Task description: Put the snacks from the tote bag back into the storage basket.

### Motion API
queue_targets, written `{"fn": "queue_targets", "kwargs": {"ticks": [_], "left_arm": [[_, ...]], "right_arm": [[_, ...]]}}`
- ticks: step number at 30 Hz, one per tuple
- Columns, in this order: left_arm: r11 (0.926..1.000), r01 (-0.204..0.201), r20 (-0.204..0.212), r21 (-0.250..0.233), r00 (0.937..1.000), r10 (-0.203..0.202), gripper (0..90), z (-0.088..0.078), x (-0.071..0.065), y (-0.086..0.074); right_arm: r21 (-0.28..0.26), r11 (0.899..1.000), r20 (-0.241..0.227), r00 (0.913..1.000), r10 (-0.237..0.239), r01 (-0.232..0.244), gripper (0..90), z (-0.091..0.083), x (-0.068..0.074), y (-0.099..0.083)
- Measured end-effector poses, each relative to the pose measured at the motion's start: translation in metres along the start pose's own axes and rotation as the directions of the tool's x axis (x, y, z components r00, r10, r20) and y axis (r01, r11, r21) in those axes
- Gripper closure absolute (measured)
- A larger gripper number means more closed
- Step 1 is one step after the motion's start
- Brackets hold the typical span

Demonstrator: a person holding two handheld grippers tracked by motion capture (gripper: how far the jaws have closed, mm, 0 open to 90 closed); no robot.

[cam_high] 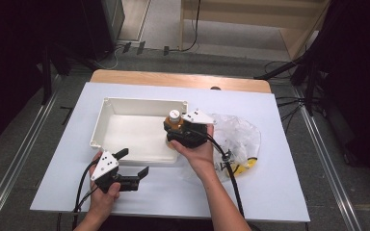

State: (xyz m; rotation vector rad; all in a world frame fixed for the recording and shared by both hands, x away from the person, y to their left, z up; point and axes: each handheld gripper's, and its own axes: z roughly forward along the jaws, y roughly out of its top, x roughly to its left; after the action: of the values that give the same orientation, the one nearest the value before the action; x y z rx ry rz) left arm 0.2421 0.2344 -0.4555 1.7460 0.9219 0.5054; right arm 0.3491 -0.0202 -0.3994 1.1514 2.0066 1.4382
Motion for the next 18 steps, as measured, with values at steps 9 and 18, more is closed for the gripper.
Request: {"fn": "queue_targets", "kwargs": {"ticks": [9,18], "left_arm": [[1.0,-0.002,-0.002,0.002,1.0,0.002,3.0,0.0,0.0,0.0],[1.0,0.0,-0.004,0.0,1.0,0.0,3.0,0.0,0.0,0.0]], "right_arm": [[-0.048,0.999,-0.01,0.9998,0.018,-0.018,28.6,-0.015,-0.009,0.006],[-0.069,0.998,-0.013,0.9998,0.015,-0.016,27.9,-0.026,-0.015,0.007]]}}
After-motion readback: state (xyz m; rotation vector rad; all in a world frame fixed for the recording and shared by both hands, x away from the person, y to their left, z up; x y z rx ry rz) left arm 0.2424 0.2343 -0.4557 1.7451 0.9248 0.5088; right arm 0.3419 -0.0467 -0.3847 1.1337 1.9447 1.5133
